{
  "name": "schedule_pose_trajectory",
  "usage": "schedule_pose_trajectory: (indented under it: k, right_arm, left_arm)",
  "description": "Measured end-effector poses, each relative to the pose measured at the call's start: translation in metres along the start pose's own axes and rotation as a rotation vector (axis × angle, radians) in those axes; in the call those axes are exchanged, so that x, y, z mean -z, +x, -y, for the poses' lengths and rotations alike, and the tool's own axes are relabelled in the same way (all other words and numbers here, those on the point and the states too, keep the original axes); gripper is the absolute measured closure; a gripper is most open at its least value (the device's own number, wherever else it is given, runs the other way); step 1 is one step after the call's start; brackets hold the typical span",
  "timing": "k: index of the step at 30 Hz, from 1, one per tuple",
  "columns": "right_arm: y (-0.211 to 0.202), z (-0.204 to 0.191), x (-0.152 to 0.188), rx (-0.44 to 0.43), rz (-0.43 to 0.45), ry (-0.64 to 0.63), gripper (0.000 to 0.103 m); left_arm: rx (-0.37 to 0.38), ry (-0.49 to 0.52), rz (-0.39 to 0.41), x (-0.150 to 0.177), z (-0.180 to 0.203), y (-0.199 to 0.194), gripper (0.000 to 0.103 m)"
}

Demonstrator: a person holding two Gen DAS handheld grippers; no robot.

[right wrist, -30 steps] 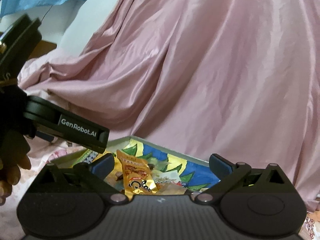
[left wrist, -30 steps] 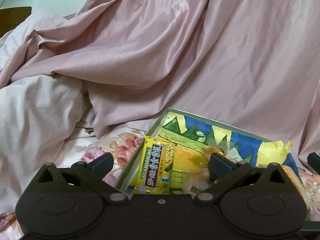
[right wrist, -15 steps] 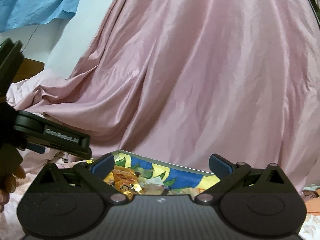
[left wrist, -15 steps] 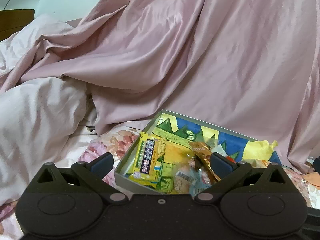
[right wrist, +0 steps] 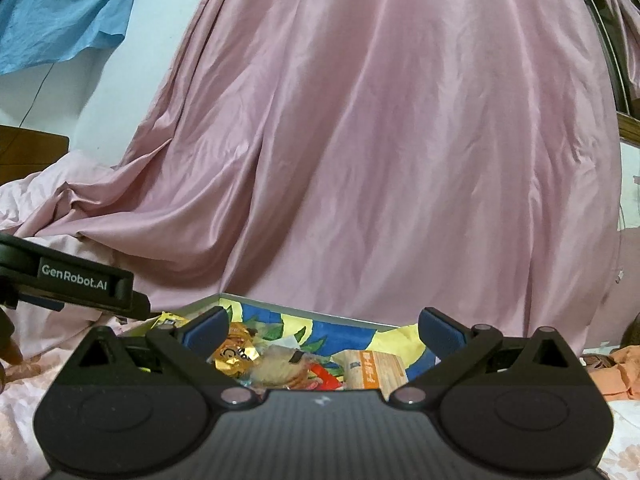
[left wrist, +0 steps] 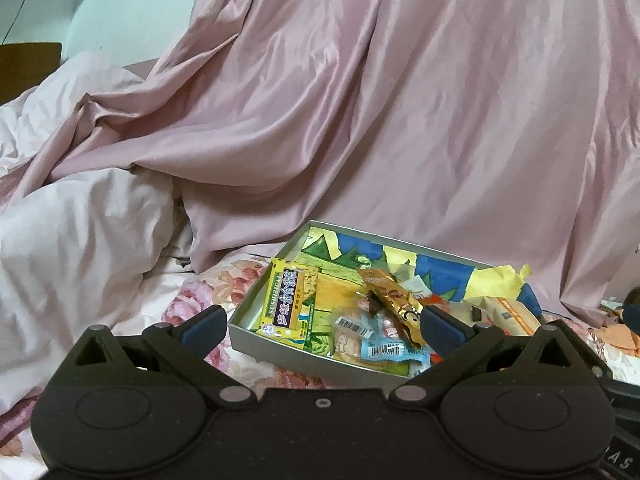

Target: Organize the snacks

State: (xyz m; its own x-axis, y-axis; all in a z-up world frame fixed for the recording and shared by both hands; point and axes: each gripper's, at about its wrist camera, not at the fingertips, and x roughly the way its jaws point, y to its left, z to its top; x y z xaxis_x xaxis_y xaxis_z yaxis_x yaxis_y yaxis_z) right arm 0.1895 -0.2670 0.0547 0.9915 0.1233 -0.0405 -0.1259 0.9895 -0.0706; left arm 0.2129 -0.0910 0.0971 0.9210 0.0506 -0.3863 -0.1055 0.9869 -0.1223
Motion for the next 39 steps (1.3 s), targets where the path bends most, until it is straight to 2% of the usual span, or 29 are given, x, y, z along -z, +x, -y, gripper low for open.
schedule_pose_trajectory:
  k: [11, 21, 26, 39]
  right_arm:
    - [-0.023, 0.005, 0.003, 0.033, -0.004, 0.052, 0.0]
    - [-0.047, 0.001, 0.009, 0.04, -0.034, 0.082, 0.0]
    - [-0.061, -0.006, 0.013, 0.039, -0.045, 0.089, 0.0]
    - [-0.099, -0.034, 0.026, 0.069, -0.049, 0.073, 0.0]
  left_arm:
    - [-0.014, -0.019, 0.035, 0.022, -0.008, -0.031, 0.001]
    - [0.015, 0.037, 0.063, 0.045, -0.013, -0.06, 0.001]
    - [0.022, 0.062, 0.075, 0.056, -0.018, -0.073, 0.001]
    - [0.028, 0.049, 0.077, 0.082, -0.051, -0.112, 0.001]
